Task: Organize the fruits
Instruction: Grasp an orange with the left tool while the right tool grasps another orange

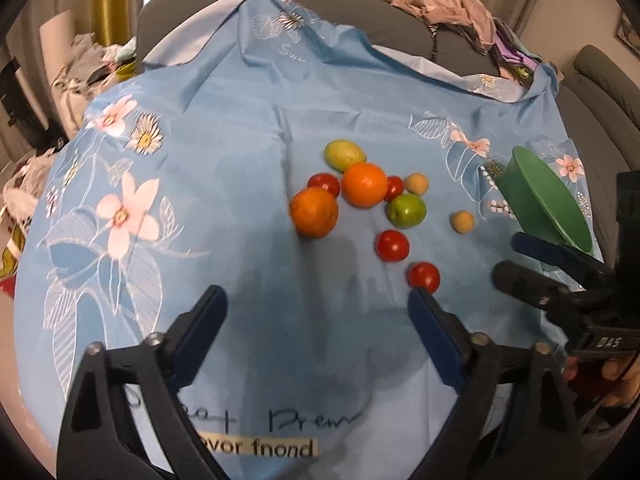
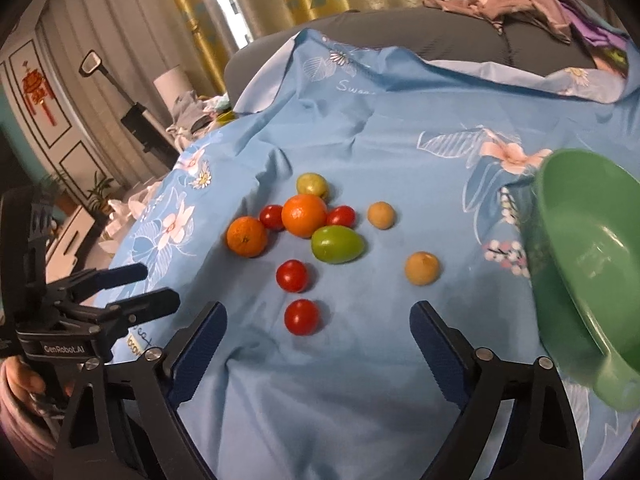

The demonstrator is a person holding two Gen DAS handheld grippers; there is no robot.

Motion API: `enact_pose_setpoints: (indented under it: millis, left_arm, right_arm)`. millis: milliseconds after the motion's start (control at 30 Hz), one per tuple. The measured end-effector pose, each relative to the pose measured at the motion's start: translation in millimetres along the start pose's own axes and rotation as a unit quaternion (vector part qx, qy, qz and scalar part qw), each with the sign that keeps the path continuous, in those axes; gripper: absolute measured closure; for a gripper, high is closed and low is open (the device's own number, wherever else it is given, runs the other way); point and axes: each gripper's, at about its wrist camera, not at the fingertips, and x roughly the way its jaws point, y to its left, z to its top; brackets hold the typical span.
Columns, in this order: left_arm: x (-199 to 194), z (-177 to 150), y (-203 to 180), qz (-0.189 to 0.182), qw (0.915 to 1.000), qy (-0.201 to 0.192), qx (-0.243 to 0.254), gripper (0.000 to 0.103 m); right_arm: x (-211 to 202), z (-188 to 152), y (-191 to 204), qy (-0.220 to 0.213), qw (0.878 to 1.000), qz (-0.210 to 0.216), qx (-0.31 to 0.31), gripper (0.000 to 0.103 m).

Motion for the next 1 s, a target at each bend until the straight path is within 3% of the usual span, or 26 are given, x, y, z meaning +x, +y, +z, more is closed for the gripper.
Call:
enact_pose_setpoints:
  millis: [100,133,233,333,500,567,867,1000]
  left_arm:
    - [8.7,11.0,-4.2,0.004,0.9995,-0.006,0.032,0.024]
    - [11.3,14.6,-5.2,0.003,0.9991,-0.008,0.043,0.031]
    - [23.6,26.3,-7.2,-0.001,0.9974,-0.007,0.072,0.038]
    - [38.1,33.0,-9.0,-0.003,0.9947,0.006,0.102,0.05]
    - [52.4,37.8,-11.5,0.004,0.9892,0.015,0.146,0.052]
    - [57.2,39.1,-11.2,0.007,0.9872,0.02,0.158,0.057]
    - [71.6,46.8,-12.5,0.005,0.9801,0.027,0.197,0.058]
    - [78.2,49.9,-15.6,0.01,0.9763,0.03,0.214,0.058]
  right_arm:
    - [8.3,10.9,1.3,-0.003,1.0,-0.002,-0.023,0.02]
    - [12.1,16.3,1.9,-0.004,0.999,-0.002,-0.032,0.022]
    - [27.4,31.8,3.7,-0.004,0.999,-0.004,-0.048,0.023]
    - [46.8,43.8,7.0,0.01,0.998,0.012,-0.064,0.035]
    - [78.4,56.3,12.1,0.037,0.995,0.016,-0.092,0.043]
    - [87.4,61.0,15.2,0.044,0.993,0.018,-0.107,0.044]
    - [117.9,71.0,28.9,0.078,0.978,0.001,-0.194,0.052]
    - [128.6,74.1,27.7,0.108,0.974,-0.002,-0.199,0.053]
